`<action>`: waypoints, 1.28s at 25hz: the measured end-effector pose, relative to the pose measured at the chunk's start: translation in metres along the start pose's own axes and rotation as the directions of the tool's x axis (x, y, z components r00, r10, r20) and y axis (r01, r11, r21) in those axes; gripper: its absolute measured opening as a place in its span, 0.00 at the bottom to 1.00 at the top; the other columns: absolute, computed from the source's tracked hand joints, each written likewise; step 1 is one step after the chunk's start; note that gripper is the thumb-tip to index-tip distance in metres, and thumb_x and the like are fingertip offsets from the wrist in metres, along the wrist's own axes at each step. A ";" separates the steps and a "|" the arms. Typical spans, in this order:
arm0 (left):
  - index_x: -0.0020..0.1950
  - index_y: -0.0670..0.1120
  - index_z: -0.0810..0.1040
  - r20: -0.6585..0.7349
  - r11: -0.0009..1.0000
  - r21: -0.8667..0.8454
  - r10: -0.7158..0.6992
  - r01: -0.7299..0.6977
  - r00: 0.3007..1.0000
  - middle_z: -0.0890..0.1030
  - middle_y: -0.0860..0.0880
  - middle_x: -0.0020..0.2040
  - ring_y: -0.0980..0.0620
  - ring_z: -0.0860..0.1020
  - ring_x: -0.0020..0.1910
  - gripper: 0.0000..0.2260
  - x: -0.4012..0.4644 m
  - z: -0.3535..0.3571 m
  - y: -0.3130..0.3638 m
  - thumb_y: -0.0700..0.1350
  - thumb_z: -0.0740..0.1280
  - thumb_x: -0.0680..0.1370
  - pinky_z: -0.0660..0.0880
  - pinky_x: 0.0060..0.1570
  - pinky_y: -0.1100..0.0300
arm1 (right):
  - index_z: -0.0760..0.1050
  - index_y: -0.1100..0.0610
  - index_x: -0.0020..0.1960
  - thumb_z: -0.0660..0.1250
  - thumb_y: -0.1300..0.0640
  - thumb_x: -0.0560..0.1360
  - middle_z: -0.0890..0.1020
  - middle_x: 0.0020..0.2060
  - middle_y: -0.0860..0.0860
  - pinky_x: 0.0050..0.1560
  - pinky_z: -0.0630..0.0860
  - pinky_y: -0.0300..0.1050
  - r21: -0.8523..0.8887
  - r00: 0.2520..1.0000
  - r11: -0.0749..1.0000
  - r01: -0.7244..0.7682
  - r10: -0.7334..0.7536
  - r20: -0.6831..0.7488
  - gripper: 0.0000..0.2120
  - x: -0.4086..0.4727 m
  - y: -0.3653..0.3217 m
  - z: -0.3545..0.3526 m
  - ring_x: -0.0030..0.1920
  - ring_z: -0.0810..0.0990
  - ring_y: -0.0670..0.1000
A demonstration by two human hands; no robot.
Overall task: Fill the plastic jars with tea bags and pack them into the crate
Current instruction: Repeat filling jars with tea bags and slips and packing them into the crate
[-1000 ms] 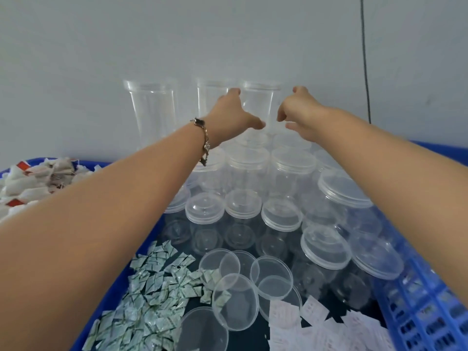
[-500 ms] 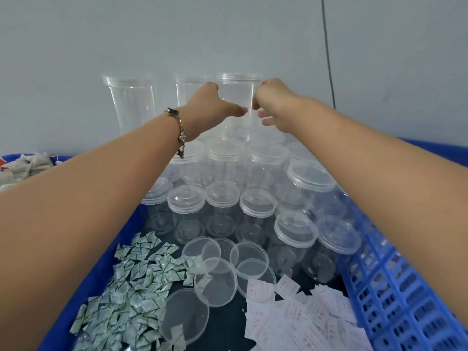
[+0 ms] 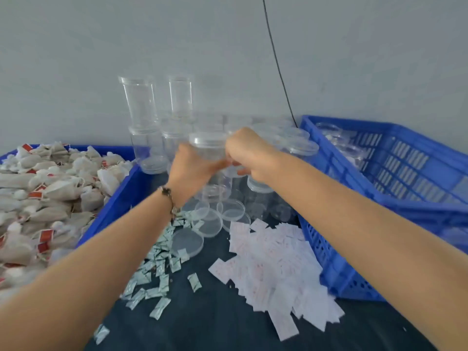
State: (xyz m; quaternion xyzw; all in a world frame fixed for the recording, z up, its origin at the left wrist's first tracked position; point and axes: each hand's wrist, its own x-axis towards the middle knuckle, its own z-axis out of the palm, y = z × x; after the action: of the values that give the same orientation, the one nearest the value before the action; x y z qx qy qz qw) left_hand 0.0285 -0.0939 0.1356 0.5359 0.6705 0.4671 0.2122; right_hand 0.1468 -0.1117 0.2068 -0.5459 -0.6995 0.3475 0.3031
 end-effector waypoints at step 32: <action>0.60 0.63 0.59 0.059 0.998 0.055 -0.015 0.012 0.998 0.74 0.63 0.31 0.71 0.72 0.31 0.40 -0.158 0.045 -0.139 0.71 0.70 0.54 0.62 0.28 0.73 | 0.68 0.48 0.58 0.59 0.27 0.65 0.65 0.42 0.45 0.36 0.61 0.45 -0.786 0.906 0.451 0.423 -0.222 0.360 0.31 -0.052 0.112 0.093 0.42 0.68 0.53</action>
State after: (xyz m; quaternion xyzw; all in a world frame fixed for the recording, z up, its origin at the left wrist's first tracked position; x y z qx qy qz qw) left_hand 0.0451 -0.2196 -0.0386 0.5506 0.6799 0.4312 0.2207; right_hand 0.1452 -0.1589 0.0595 -0.4404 -0.8963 -0.0493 -0.0159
